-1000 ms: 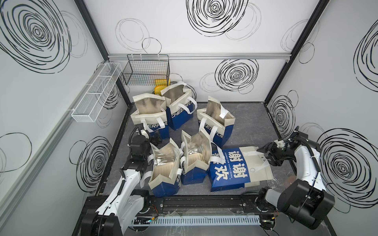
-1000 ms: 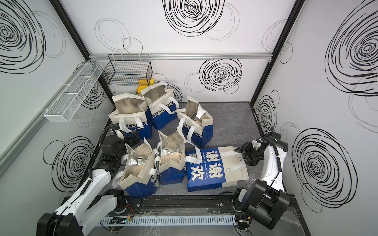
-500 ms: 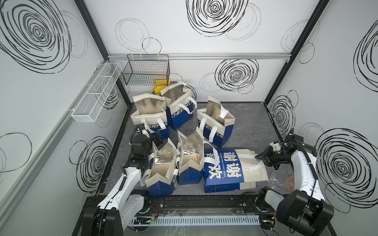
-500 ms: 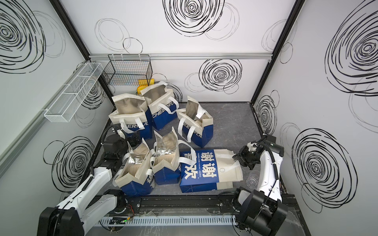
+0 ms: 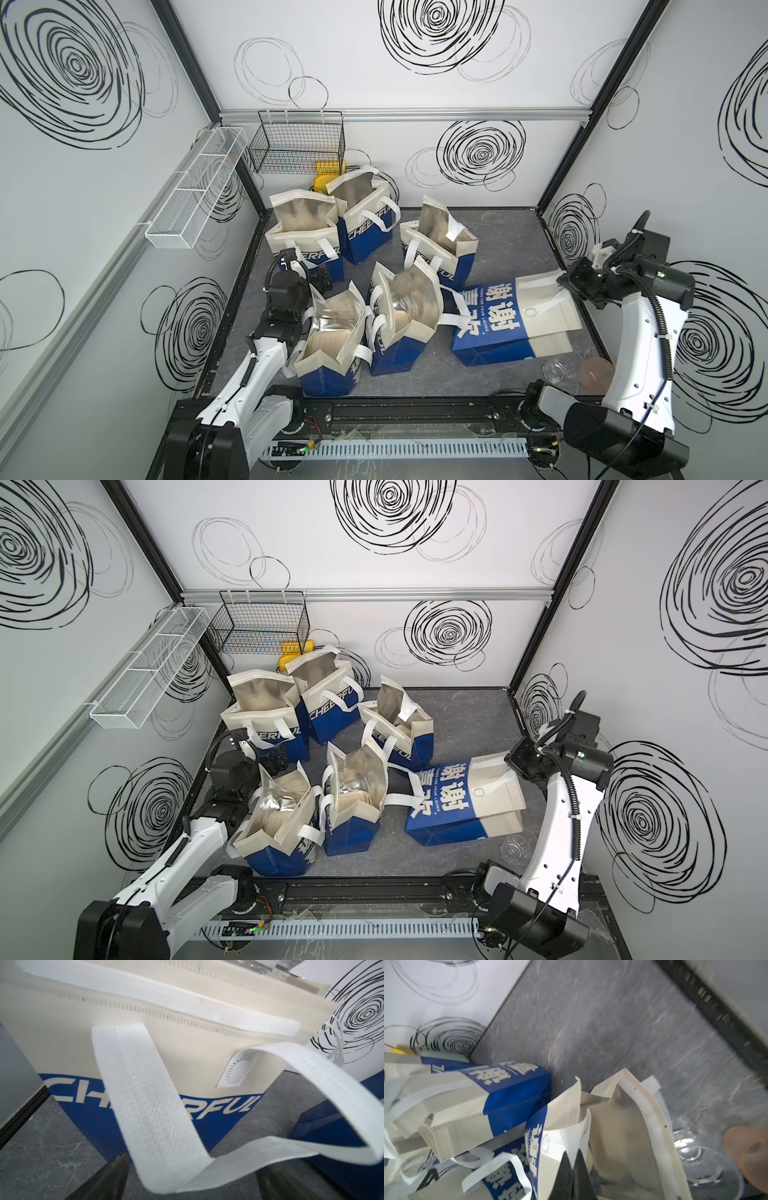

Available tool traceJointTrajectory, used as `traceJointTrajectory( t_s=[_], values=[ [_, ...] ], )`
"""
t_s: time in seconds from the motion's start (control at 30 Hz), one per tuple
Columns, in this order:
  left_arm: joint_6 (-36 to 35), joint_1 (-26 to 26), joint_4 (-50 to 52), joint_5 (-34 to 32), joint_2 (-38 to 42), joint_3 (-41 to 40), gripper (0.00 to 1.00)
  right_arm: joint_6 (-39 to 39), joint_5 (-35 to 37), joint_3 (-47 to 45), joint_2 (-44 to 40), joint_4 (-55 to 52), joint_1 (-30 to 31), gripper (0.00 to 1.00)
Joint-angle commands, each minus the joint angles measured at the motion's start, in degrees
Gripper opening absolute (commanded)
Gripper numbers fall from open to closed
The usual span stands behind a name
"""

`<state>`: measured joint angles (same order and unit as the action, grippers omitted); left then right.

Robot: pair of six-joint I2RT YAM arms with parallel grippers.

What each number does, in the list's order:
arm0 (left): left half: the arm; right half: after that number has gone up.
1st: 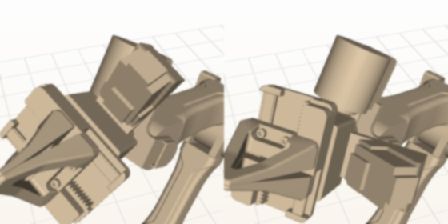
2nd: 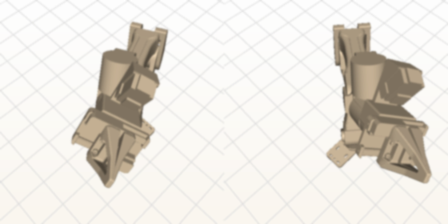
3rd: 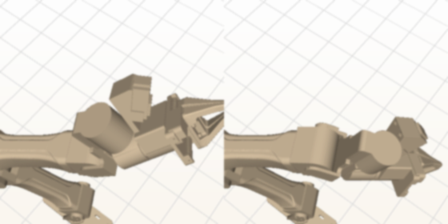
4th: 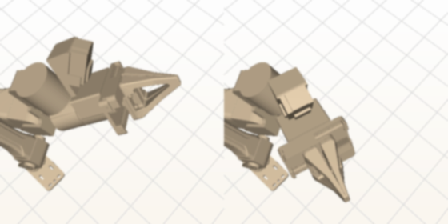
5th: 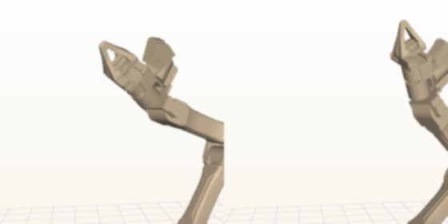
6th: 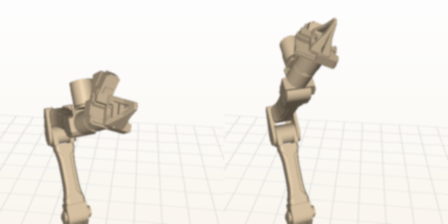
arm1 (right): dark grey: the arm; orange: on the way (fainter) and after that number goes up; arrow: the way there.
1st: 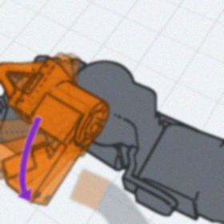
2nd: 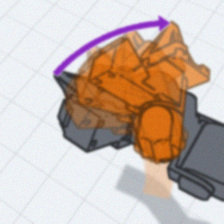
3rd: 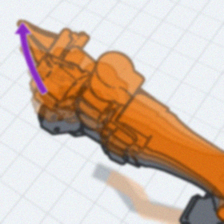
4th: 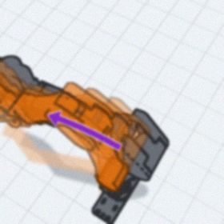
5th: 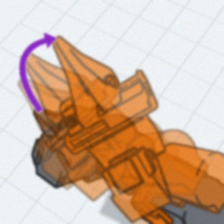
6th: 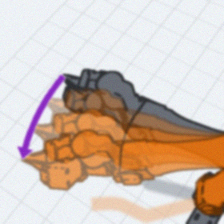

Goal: Open the takeout bag
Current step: Pick up the takeout bag at the center of the board, then place the takeout bag at the center of the board.

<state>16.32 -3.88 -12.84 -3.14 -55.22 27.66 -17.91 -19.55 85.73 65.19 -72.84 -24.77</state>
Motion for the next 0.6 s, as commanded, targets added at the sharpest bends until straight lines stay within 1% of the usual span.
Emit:
traceJointTrajectory(
  t_s=[0.0, 0.07, 0.17, 0.3, 0.43, 0.57],
  values=[
    [-1.3, -0.9, 0.2, -0.7, -0.1, 1.9, 0.98, 1.6, 13.4, 7.7, 3.5, -1.7, 3.4, 0.00],
    [-1.5, -1.4, 0.4, -1.1, -0.1, 1.8, 0.98, 2.7, 18.4, 11.6, 6.0, -1.2, 7.1, 0.00],
    [-1.4, -2.0, 0.6, -1.3, -0.1, 1.7, 0.98, 4.0, 22.7, 13.3, 8.7, 1.1, 10.7, 0.00],
    [-1.3, -2.5, 0.8, -1.6, 0.2, 1.7, 0.98, 4.2, 22.3, 12.0, 11.1, 8.1, 13.8, 0.00],
    [-1.4, -2.9, 1.2, -1.4, 0.7, 1.5, 0.98, 2.1, 20.7, 9.4, 14.0, 16.3, 17.4, 0.00],
    [-2.6, -3.5, 2.3, -1.0, 2.4, 1.0, 0.98, 1.6, 22.3, 10.4, 18.3, 22.2, 20.6, 0.00]
  ],
)
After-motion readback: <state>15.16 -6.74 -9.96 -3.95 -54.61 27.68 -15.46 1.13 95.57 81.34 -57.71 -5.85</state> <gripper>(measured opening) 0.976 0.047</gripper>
